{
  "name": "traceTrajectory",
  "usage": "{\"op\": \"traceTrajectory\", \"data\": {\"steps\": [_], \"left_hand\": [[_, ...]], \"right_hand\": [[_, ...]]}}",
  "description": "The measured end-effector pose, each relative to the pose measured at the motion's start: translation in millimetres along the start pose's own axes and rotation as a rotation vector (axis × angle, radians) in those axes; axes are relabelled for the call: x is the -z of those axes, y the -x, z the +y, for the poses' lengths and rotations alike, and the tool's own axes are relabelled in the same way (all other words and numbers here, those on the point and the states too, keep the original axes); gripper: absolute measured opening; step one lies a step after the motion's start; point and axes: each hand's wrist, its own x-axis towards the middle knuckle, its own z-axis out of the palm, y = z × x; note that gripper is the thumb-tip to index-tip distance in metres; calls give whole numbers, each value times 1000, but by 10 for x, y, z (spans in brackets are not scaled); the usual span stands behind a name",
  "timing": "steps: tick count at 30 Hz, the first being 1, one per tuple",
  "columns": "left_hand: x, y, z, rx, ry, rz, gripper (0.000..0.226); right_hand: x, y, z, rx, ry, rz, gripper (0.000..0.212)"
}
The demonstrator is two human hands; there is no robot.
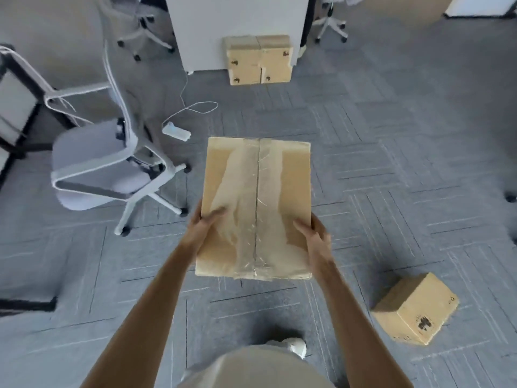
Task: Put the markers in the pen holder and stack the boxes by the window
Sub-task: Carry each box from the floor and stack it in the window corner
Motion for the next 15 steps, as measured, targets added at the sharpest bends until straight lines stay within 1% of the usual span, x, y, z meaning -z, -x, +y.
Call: {"op": "traceTrajectory", "data": {"steps": [4, 7, 9, 13, 15], "left_hand": [[1030, 348, -122, -3, 112, 158, 57], [1760, 649, -156, -27, 173, 255, 52], [2213, 849, -145, -43, 199, 318, 51], [3131, 1197, -172, -119, 205, 401, 64], [3560, 1360, -191, -138, 227, 467, 65]], "right_hand": [[-949, 226, 98, 59, 163, -193, 33], [-1634, 449, 231, 82, 279, -285, 32], [-2083, 600, 334, 84, 296, -317, 31], [-3018, 939, 507, 84, 333, -434, 41], [-3485, 1096, 608, 84, 359, -494, 42]]}}
